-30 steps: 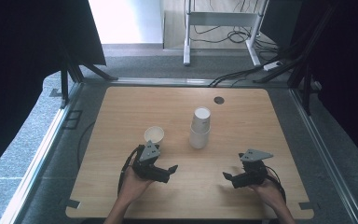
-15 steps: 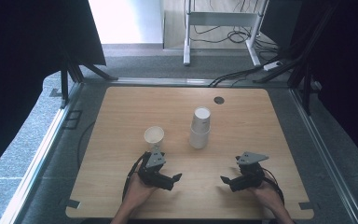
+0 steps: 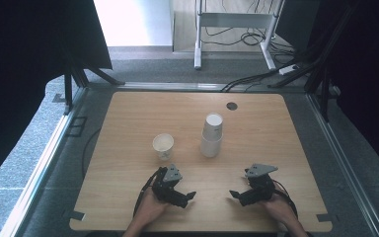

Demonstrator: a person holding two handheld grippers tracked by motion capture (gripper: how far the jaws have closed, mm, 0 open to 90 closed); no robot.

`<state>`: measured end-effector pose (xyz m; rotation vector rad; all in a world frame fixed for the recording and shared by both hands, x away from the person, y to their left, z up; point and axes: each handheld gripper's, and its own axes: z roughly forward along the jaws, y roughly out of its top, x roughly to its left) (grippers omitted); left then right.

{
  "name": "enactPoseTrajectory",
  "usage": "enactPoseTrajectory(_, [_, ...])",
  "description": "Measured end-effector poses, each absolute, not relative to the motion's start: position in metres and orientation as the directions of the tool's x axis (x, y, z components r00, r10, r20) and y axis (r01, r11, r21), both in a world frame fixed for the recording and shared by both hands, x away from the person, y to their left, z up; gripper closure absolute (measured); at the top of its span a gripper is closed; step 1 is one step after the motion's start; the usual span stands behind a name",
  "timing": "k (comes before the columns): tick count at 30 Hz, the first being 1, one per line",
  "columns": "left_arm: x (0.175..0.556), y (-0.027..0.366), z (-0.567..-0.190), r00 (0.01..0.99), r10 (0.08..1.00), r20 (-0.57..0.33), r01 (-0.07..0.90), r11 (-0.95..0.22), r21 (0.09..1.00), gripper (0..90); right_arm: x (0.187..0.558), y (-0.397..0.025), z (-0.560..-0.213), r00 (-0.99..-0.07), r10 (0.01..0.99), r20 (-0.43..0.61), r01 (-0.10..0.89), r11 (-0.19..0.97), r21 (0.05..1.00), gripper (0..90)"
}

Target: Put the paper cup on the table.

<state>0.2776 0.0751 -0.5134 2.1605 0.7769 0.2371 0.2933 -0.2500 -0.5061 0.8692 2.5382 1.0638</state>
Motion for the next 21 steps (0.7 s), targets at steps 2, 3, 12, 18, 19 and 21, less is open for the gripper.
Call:
enactPoseTrajectory(2, [0.278, 0.074, -0.517, 0.794, 0.601, -0.088, 0.456, -0.495, 0.740, 0.0, 0.293, -0.249, -0.508, -0.790, 0.612, -0.004, 0.429, 0.559, 0.710, 0.0])
enactPoseTrajectory(3, [0.278, 0.073, -0.518, 0.796, 0.599, -0.088, 0.460, -0.504, 0.731, 0.0, 0.293, -0.249, -0.509, -0.794, 0.607, -0.006, 0.427, 0.565, 0.706, 0.0])
enactPoseTrajectory(12, [0.280, 0.069, -0.520, 0.802, 0.594, -0.058, 0.473, -0.573, 0.669, 0.0, 0.296, -0.249, -0.520, -0.801, 0.598, 0.003, 0.436, 0.580, 0.688, 0.0])
enactPoseTrajectory(18, [0.279, 0.067, -0.521, 0.802, 0.597, -0.026, 0.462, -0.592, 0.660, 0.0, 0.296, -0.250, -0.521, -0.803, 0.596, 0.002, 0.430, 0.576, 0.695, 0.0])
enactPoseTrajectory(19, [0.279, 0.067, -0.521, 0.801, 0.598, -0.025, 0.463, -0.592, 0.660, 0.0, 0.296, -0.250, -0.521, -0.803, 0.596, 0.002, 0.429, 0.577, 0.695, 0.0])
enactPoseTrajectory(21, [0.278, 0.067, -0.521, 0.801, 0.598, -0.025, 0.463, -0.592, 0.660, 0.0, 0.296, -0.250, -0.521, -0.804, 0.595, 0.002, 0.429, 0.577, 0.695, 0.0])
